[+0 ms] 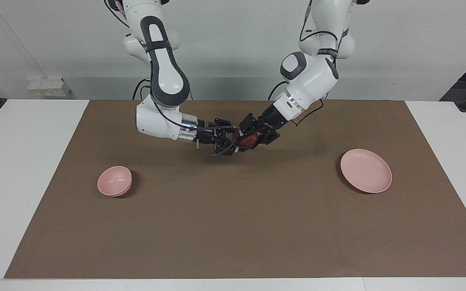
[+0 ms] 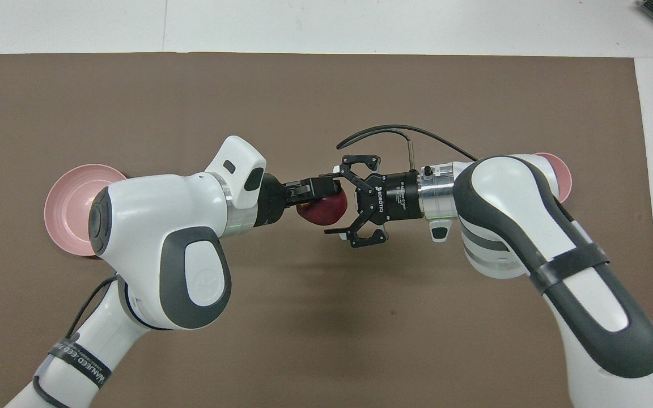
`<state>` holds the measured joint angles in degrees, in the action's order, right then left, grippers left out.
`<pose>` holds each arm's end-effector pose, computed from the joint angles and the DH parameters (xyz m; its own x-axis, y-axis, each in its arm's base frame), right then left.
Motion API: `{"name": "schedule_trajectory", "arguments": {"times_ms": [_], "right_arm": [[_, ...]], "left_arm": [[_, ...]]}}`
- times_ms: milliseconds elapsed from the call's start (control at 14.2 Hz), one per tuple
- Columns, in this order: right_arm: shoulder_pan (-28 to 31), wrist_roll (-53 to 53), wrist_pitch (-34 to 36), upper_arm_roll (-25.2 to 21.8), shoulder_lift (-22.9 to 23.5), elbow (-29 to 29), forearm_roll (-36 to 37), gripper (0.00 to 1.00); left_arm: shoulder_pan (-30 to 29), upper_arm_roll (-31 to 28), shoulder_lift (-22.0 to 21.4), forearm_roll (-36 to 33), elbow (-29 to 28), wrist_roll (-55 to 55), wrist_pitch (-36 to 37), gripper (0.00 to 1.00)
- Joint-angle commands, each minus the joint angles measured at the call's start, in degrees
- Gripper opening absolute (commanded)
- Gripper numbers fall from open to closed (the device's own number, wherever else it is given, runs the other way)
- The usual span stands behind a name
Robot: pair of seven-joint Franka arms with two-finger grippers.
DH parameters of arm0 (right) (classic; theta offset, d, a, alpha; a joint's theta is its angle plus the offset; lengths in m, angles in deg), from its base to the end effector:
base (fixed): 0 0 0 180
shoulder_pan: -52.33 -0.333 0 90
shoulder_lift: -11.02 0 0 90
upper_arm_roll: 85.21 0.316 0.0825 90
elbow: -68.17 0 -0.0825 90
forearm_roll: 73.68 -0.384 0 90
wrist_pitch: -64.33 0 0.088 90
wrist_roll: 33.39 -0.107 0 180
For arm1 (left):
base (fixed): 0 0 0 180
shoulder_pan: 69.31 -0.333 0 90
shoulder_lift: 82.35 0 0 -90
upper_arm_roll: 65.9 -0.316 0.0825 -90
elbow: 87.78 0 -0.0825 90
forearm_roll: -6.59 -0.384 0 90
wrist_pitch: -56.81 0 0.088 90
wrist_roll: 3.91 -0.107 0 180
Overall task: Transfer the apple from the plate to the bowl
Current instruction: 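Close the right gripper on the apple held by the left gripper, then carry the apple with the right gripper while the left gripper withdraws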
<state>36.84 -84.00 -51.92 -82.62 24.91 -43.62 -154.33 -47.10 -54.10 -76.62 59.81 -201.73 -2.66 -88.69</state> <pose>0.5659 0.2425 0.3826 0.1635 -0.3596 -0.9187 -0.9864 -0.0727 -0.1471 0.5138 -0.3313 0.4596 0.9806 0.1542 0.1208 0.0228 -0.7022 0.7116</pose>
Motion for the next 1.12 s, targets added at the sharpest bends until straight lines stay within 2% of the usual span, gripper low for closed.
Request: {"name": "schedule_trajectory", "arguments": {"times_ms": [0,211,491,702,1053], "right_arm": [[0.02,-0.54,-0.64,0.4,-1.41,-1.06,-1.61,0.0],[0.02,-0.45,-0.72,0.4,-1.41,-1.06,-1.61,0.0],[0.02,-0.54,-0.72,0.4,-1.41,-0.97,-1.61,0.0],[0.02,-0.45,-0.72,0.4,-1.41,-0.97,-1.44,0.0],[0.02,-0.37,-0.72,0.4,-1.32,-0.97,-1.35,0.0]], "left_arm": [[0.64,-0.21,0.24,0.39,1.36,2.78,-0.84,0.46],[0.56,-0.21,0.86,-1.18,2.23,2.79,-0.31,0.97],[0.47,-0.3,0.34,-3.91,2.85,3.93,0.48,1.0],[-0.32,-1.0,-0.98,-9.17,2.77,4.02,3.98,1.0],[-7.96,-1.0,-2.74,-27.52,2.76,3.93,15.23,1.0]]}}
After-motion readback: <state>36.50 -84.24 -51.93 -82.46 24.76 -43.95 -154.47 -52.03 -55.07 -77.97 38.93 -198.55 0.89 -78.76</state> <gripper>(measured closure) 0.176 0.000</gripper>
